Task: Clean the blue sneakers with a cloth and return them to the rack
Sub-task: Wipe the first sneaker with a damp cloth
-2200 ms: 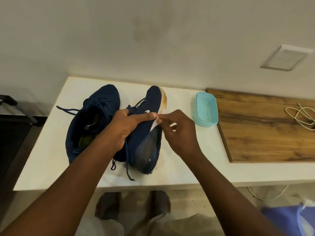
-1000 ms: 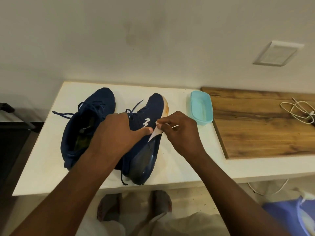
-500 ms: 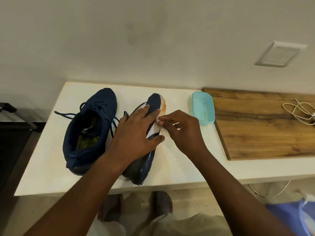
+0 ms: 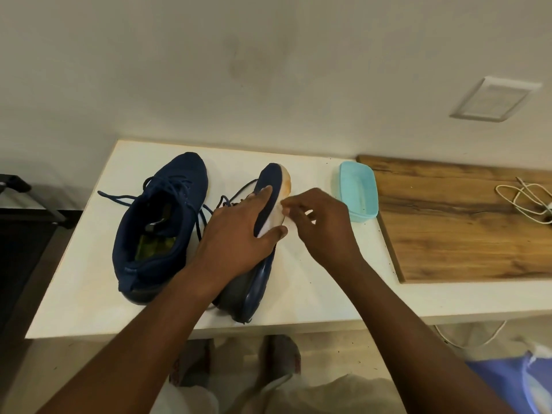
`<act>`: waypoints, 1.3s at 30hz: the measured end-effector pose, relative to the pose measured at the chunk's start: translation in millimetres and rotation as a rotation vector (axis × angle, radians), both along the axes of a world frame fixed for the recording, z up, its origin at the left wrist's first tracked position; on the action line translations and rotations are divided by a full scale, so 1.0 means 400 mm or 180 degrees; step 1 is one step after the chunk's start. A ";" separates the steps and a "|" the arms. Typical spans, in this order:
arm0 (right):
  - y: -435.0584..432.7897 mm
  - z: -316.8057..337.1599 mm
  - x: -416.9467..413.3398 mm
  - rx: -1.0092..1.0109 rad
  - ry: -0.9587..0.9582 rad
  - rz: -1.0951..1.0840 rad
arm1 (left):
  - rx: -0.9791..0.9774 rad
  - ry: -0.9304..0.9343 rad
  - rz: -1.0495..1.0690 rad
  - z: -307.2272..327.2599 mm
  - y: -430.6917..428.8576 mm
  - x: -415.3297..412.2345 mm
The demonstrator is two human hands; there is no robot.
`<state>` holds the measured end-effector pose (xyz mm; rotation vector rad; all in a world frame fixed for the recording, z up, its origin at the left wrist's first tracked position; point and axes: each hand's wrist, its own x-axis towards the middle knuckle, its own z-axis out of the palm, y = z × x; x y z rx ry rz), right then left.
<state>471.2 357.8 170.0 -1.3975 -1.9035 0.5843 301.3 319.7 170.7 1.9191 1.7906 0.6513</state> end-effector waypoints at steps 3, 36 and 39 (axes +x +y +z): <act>0.049 0.007 -0.019 -0.0005 0.0180 -0.0408 | -0.0073 -0.0031 -0.0006 0.005 0.000 0.005; -0.024 0.004 0.024 -0.0149 -0.0210 -0.0146 | -0.0387 -0.0432 -0.0128 -0.015 0.002 0.008; 0.029 0.014 0.008 -0.0035 0.0033 -0.0515 | -0.0440 -0.0362 -0.0160 -0.012 -0.003 0.011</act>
